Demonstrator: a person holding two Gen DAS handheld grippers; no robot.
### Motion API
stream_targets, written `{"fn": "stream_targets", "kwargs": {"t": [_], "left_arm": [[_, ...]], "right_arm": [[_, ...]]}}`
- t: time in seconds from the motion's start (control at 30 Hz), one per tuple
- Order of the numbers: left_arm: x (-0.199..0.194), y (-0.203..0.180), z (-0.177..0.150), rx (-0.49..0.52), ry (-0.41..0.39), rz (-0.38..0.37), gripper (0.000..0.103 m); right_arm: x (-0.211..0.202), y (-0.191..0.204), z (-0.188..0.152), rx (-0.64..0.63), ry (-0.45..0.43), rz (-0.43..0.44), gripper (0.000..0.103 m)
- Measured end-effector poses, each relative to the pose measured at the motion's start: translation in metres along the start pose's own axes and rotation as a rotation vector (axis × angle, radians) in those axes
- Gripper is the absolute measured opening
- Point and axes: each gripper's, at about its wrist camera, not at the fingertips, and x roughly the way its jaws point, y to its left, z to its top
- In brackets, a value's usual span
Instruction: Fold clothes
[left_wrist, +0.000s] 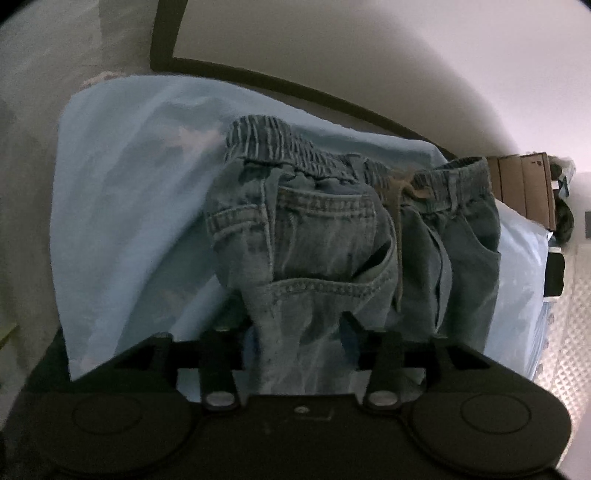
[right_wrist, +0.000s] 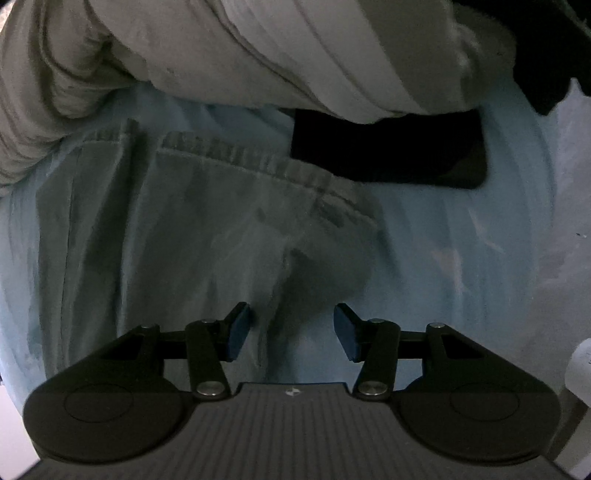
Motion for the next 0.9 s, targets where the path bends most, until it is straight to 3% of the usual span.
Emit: {"fn": "stream_targets", "kwargs": {"t": [0.13,0.17,0.2,0.23,0.27,0.3,0.47,0.67,0.77,0.9], "left_arm": [[0.01,-0.004,-0.005,0.019,0.012,0.038,0.047],[0.012,-0.007,-0.006,0.03,0.011,0.05,0.04],[0.011,-0.011,-0.007,0.047,0.004,0.064,0.034],[0.007,-0.015,-0.008,0.062,-0.007,0.081,0.022],[0.004,-0.019,-0.008,0.059,-0.015,0.085,0.013],[0.001,-0.022,-0.008,0.052,-0.022,0.085,0.012],[-0.041,-0.059,-0.004,0.065,-0.051,-0.035,0.008],[-0.081,-0.113,0.006,0.073,-0.064,-0.173,0.007],[-0.085,-0.115,0.004,0.078,-0.04,-0.16,0.007],[-0.072,-0.107,0.003,0.031,-0.021,-0.113,0.007]], "right_arm": [[0.01,0.007,0.007,0.024,-0.03,0.029,0.048],[0.009,0.01,0.008,0.024,-0.036,0.028,0.043],[0.008,0.013,0.008,0.023,-0.042,0.025,0.027],[0.007,0.015,0.009,0.022,-0.047,0.023,0.014],[0.004,0.018,0.008,0.015,-0.057,0.025,0.009],[-0.002,0.021,0.007,0.01,-0.076,0.039,0.007],[-0.041,0.041,0.003,0.037,-0.152,0.11,0.005],[-0.097,0.074,0.015,0.064,-0.219,0.266,0.005],[-0.106,0.065,0.016,0.1,-0.225,0.269,0.004],[-0.098,0.045,0.012,0.166,-0.208,0.183,0.005]]}}
